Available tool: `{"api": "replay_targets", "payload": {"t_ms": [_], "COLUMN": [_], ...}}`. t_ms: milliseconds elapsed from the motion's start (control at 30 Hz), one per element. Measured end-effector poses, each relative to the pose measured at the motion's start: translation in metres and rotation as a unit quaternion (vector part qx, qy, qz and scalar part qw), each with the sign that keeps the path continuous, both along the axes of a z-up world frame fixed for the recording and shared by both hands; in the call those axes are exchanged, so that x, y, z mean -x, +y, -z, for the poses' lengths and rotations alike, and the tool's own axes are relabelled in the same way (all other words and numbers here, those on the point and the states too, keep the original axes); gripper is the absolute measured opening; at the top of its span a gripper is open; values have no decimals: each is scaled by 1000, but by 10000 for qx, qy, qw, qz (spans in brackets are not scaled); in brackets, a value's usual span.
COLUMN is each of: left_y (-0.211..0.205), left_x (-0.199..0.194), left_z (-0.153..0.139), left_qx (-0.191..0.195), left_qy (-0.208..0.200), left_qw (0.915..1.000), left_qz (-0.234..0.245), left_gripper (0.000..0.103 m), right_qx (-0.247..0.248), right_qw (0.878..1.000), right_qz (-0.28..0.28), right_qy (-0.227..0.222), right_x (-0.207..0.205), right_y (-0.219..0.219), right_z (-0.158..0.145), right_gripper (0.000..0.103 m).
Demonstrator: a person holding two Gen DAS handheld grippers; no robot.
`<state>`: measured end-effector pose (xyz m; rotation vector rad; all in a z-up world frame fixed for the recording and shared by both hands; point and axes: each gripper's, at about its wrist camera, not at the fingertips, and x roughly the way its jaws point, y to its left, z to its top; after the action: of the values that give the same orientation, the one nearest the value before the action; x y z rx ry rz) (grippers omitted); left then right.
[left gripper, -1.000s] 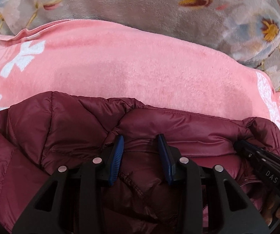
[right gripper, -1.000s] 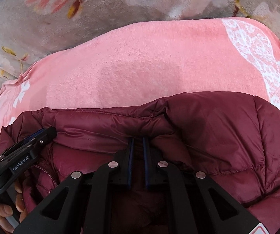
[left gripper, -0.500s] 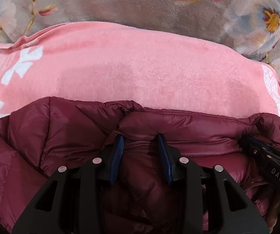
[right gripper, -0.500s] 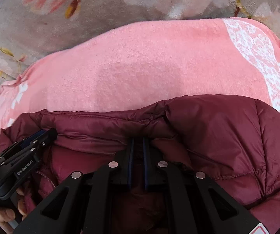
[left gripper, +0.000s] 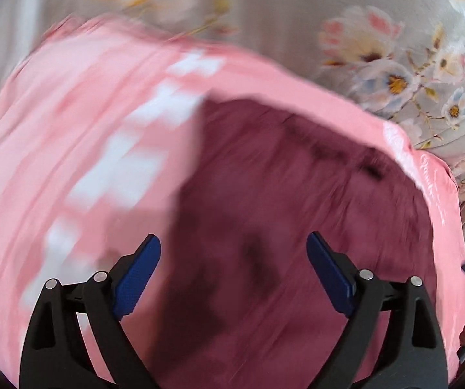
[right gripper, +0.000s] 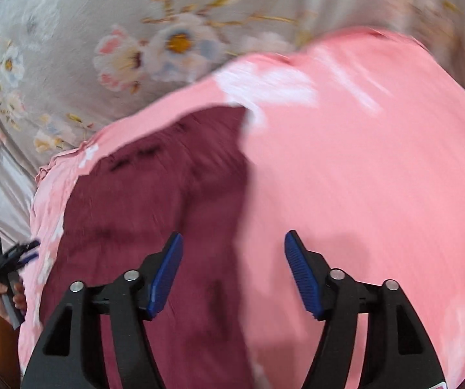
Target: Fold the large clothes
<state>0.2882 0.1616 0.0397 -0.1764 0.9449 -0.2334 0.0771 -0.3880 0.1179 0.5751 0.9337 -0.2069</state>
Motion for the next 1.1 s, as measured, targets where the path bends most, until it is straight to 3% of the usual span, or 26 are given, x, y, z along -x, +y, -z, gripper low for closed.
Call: {"api": "replay_targets", "payload": {"t_ms": [100,200,300,433,500,567,600,667,767,867,1100], "left_y": [59,95,102,89,83,76,73,75,76,74,69], "left_x": [54,98,124,143,145,146,147,150,158,171,217], "left_z": [28,53,69,69,71,73,74,76,69,56,18], "left_qx": [468,880,1357,1591,1672,1588,1605,1830,1905,1910,1998], "left_qy": [459,752,848,697,746,761,775,793,660,459,49], "left_qw": [9973,9918,9856,9842,9827,9839,9835,9791,9784,9795,9796], "left_qz": [-320,-545,-548,-354,-279,-308,-310,-403,-464,-453,-229], "left_gripper": [89,89,89,87,75,47,39,23,10,6,4], "right_qx": [-311,-764,-1058,-1356,-1413,-1408,-1412,-1413,-1563,-1642,-1458], "right_qw": [9993,9970,9944,9906,9899,9900,9898,9897,9873,9847,9821], "right_qz": [175,117,-1,-129,-92,49,103,139,163,101,94], "right_qy": [125,47,-57,-72,-69,-91,-121,-193,-253,-575,-1192], "right_x": [65,102,114,113,110,107,106,104,106,119,171], "right_y": [0,15,35,63,71,75,77,80,80,78,72], "right_z": [13,27,39,53,59,65,65,65,65,53,12], "right_gripper": [67,68,68,69,69,69,68,50,17,8,4]}}
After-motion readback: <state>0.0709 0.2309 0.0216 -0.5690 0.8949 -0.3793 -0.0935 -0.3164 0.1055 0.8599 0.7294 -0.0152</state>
